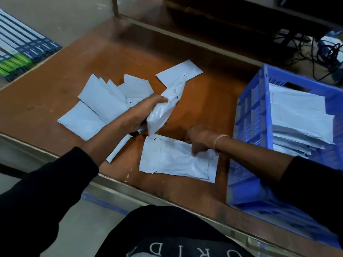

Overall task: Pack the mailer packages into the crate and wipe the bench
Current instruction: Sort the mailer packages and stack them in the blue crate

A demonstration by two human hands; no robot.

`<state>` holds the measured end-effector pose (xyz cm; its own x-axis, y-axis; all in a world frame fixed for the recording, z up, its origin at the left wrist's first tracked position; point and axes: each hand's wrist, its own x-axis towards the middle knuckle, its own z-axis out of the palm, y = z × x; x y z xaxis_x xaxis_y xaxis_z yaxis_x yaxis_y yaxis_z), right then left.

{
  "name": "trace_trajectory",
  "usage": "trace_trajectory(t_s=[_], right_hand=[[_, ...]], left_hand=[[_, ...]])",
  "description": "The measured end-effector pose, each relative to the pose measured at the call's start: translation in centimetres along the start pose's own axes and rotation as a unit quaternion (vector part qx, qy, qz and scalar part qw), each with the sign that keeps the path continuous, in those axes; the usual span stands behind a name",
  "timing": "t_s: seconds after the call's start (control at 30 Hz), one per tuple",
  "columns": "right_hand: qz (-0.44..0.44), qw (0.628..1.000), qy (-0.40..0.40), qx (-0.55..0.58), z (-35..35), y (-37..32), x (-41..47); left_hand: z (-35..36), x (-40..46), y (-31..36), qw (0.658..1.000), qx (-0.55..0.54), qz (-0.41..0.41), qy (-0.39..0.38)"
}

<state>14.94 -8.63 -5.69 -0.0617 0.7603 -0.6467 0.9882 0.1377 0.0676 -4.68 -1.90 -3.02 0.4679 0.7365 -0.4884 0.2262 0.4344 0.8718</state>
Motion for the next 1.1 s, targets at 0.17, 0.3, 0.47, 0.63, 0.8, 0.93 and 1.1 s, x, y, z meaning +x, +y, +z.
trace_trajectory(t_s=[0.17,0.3,0.47,0.63,0.8,0.93,1.1], right_hand=[[-0.117,0.987,0.110,0.011,-3.3,3.0,-3.8],[-0.164,0.973,0.156,0.037,-5.2,5.4,-6.8],[-0.178,0.975,0.128,0.041,-7.3,7.6,-9.4],[-0.214,0.944,0.218,0.122,-9.3,8.3,-10.1],[-0.153,0.919,0.321,0.170,-9.5,10.1,-8.7],[-0.095,0.912,0.357,0.177,-8.0,11.3,-7.3],[-0.066,0.891,0.384,0.235,-6.6,12.8,-6.8]], left_hand=[[-0.2,0.4,0.9,1.000,-0.003,0.018,-0.008],[-0.3,1.0,1.6,1.000,-0.007,0.015,-0.020],[0.4,1.0,3.0,0.994,-0.078,0.000,-0.072],[1.6,1.9,2.8,0.988,-0.099,-0.026,-0.117],[2.8,3.0,2.2,0.983,-0.110,-0.019,-0.144],[3.5,3.4,2.1,0.977,-0.127,-0.015,-0.173],[4.4,3.2,2.1,0.960,-0.166,-0.008,-0.225]])
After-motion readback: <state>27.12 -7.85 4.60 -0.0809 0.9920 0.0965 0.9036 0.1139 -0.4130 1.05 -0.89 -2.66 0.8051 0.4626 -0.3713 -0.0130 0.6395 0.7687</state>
